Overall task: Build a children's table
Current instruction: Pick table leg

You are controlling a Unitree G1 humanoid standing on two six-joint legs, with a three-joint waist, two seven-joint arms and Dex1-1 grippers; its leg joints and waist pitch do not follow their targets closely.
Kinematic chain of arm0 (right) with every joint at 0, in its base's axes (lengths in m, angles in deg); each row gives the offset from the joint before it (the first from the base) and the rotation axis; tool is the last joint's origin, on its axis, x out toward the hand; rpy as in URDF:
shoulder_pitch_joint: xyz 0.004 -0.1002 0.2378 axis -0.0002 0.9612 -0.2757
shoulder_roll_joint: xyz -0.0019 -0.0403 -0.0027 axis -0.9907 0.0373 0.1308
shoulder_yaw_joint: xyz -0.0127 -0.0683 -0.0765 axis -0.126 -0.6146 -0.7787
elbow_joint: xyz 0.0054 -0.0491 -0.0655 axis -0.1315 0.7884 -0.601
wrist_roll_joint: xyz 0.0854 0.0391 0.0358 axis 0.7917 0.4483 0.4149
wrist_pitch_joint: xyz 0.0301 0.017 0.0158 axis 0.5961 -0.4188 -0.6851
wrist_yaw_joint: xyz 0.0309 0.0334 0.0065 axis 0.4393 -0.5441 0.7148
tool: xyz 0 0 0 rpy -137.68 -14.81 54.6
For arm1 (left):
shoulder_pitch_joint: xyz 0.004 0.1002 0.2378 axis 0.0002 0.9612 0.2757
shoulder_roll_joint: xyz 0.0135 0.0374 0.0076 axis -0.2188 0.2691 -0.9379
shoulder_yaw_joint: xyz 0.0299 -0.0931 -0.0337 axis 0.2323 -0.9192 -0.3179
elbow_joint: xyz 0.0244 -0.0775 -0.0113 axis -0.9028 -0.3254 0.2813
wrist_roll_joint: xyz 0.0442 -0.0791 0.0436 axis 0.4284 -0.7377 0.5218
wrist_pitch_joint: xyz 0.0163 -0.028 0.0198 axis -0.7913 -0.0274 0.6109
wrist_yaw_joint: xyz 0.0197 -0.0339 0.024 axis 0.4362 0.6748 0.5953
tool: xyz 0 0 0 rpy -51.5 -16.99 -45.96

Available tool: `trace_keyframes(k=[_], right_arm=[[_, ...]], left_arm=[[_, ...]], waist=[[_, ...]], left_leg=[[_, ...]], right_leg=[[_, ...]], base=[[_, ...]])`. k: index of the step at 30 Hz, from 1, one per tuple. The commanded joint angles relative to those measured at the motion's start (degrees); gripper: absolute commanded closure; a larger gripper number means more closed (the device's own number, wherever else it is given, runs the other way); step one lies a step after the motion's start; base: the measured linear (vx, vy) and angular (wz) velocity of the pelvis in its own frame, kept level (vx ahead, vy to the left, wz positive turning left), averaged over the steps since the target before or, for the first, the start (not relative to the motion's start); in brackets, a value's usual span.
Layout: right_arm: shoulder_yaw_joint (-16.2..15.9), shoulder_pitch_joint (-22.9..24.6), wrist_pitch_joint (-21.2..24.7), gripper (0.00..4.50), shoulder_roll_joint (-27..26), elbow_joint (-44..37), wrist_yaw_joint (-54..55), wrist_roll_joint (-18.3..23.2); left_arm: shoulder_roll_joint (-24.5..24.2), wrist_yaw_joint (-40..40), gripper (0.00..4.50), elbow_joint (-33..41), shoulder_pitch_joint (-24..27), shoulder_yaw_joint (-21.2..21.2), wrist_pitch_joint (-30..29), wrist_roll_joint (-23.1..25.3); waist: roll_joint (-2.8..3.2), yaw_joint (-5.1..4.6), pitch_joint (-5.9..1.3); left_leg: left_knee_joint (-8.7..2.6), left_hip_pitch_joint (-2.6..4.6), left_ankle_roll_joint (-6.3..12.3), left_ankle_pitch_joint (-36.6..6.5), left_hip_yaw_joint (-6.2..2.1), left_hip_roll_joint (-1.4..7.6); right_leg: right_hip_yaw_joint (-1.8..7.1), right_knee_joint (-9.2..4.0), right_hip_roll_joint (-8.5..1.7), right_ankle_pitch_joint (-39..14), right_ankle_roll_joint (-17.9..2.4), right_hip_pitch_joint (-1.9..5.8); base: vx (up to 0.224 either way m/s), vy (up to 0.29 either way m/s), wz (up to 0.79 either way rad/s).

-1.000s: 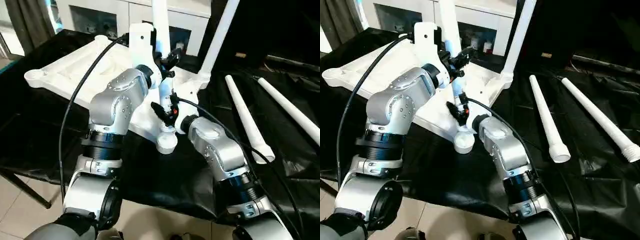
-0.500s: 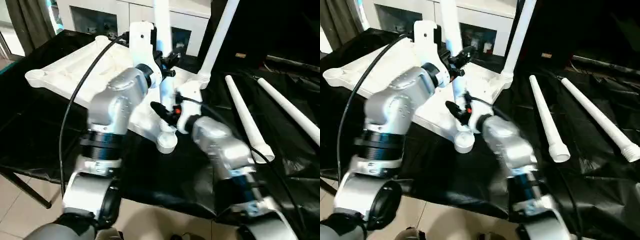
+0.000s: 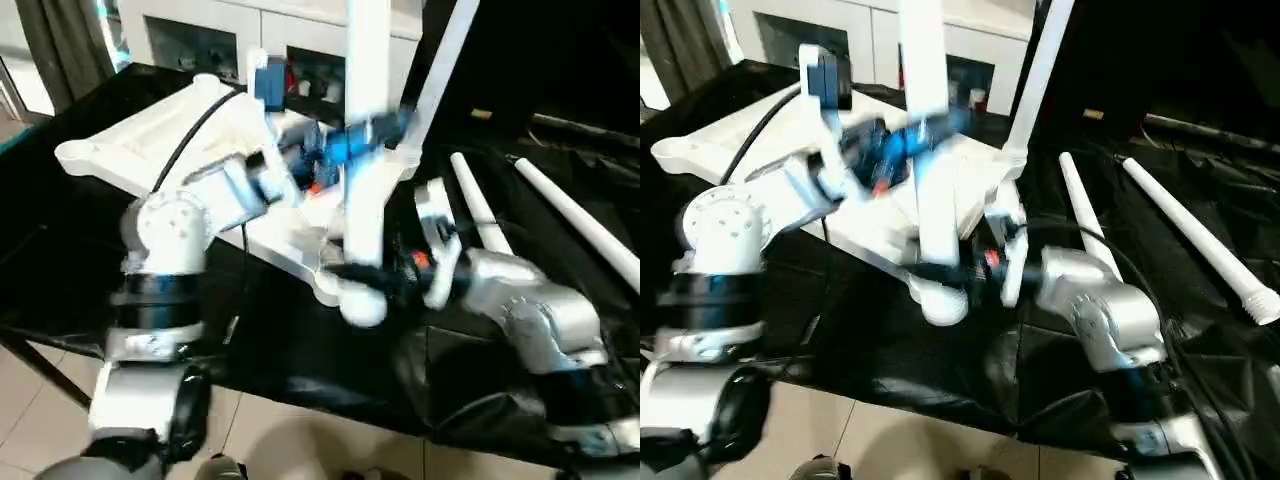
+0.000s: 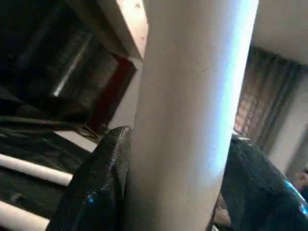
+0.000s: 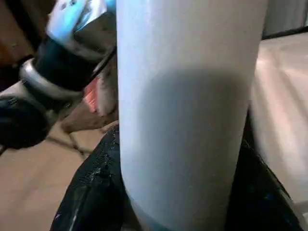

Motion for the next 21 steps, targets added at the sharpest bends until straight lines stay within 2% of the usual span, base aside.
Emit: trace_keyframes(k=[1,4,6,11,12,16,18,20,21], right_arm=[[-0.21,-0.17,1.28,2.57,1.16,0.22,-0.30,-0.14],[-0.13,-0.49,1.83,2.57,1.89,0.22,-1.28,0.23],[-0.12,-0.63,1.86,2.57,1.88,0.36,-1.35,0.14],[-0.69,-0.54,0.12,2.57,1.65,0.56,-0.99,-0.85],[-0.51,-0.56,0.79,2.01,1.34,0.69,-0.60,-0.47],[-0.18,-0.66,1.76,1.68,0.62,0.53,0.60,-0.07],[-0.78,-0.74,-2.55,1.45,-0.37,0.58,4.49,-4.07],[-0.55,-1.78,-4.82,1.38,-2.62,2.73,11.38,-7.92],[-0.46,-1.94,-5.13,1.37,-2.99,3.00,12.28,-8.32]], left_arm=[[0.27,-3.02,2.07,2.22,-0.55,3.44,-0.55,-0.62],[0.10,-3.65,2.10,-0.30,-1.12,3.22,0.30,0.16],[0.14,-3.59,2.39,-1.17,-1.30,2.99,0.74,0.60],[1.15,-1.89,2.62,-2.01,-1.14,1.41,1.76,-0.08],[1.19,-1.38,2.62,-2.03,-1.15,1.26,1.90,-0.08],[1.33,-0.32,2.62,-2.09,-1.17,1.22,3.38,0.95],[1.75,1.80,2.64,-1.82,-1.19,1.69,5.40,3.08],[2.35,5.25,2.65,-1.36,-1.31,2.44,8.46,6.36],[2.38,6.10,2.65,-1.36,-1.40,2.68,8.86,7.13]], waist=[[0.88,0.15,-3.90],[0.79,0.30,-3.93],[0.76,0.44,-3.96],[0.71,0.83,-4.10],[0.72,0.82,-4.10],[0.68,0.82,-4.20],[0.67,0.77,-4.13],[0.74,0.58,-4.05],[0.72,0.50,-4.04]], left_leg=[[-4.23,1.42,-1.21,-14.46,-0.33,0.77],[-4.25,1.39,-1.71,-14.39,-0.33,0.76],[-4.22,1.39,-1.72,-14.27,-0.34,0.74],[-4.23,1.30,-1.79,-13.17,-0.37,0.78],[-4.24,1.28,-1.81,-13.12,-0.38,0.79],[-4.16,1.23,-1.42,-12.05,-0.35,0.76],[-4.20,1.16,-1.80,-11.98,-0.36,0.80],[-4.31,1.28,-2.69,-12.76,-0.38,0.76],[-4.34,1.30,-2.79,-13.20,-0.38,0.77]], right_leg=[[1.36,-4.31,-1.74,-15.06,-10.50,2.62],[1.32,-4.34,-1.75,-15.11,-10.20,2.57],[1.32,-4.34,-1.77,-15.16,-10.18,2.52],[1.25,-4.06,-1.79,-13.17,-10.49,2.63],[1.24,-4.03,-1.79,-12.98,-10.55,2.63],[1.26,-3.85,-1.79,-11.14,-11.04,2.73],[1.26,-3.91,-1.84,-11.15,-10.84,2.68],[1.26,-4.12,-1.84,-13.21,-9.93,2.51],[1.28,-4.24,-1.86,-14.02,-9.66,2.46]], base=[[0.000,0.000,0.00],[0.000,0.000,0.00],[0.000,0.000,0.00],[0.000,0.000,0.00],[0.000,0.000,0.00],[0.000,0.000,0.00],[0.000,0.000,0.00],[0.000,0.000,0.00],[0.000,0.000,0.00]])
